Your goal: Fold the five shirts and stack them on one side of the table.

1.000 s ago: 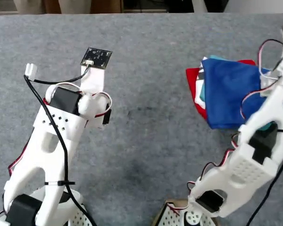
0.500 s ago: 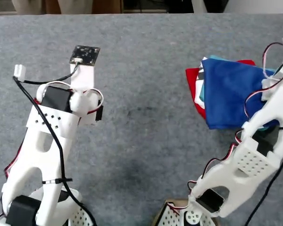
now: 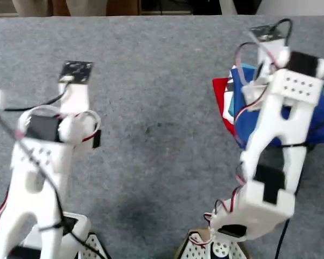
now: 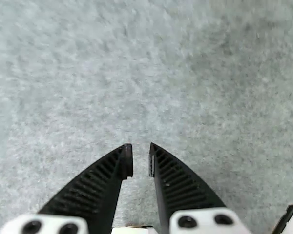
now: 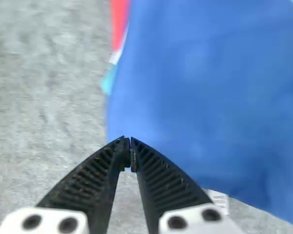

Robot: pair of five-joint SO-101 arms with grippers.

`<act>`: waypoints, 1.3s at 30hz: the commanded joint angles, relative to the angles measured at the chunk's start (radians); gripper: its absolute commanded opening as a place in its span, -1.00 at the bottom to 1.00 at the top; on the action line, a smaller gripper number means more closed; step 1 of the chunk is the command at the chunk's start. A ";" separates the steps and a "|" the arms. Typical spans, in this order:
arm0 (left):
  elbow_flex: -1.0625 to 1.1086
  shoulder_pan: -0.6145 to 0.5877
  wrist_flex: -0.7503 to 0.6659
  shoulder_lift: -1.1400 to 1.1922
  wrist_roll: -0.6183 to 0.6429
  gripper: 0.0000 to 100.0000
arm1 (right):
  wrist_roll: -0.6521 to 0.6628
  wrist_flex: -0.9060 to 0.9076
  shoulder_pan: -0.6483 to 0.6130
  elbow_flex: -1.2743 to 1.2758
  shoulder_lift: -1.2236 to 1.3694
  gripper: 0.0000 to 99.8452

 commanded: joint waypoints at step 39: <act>0.767 -0.347 -0.310 -0.895 -0.250 -0.95 | -0.054 -0.404 -0.354 1.214 -1.050 -1.00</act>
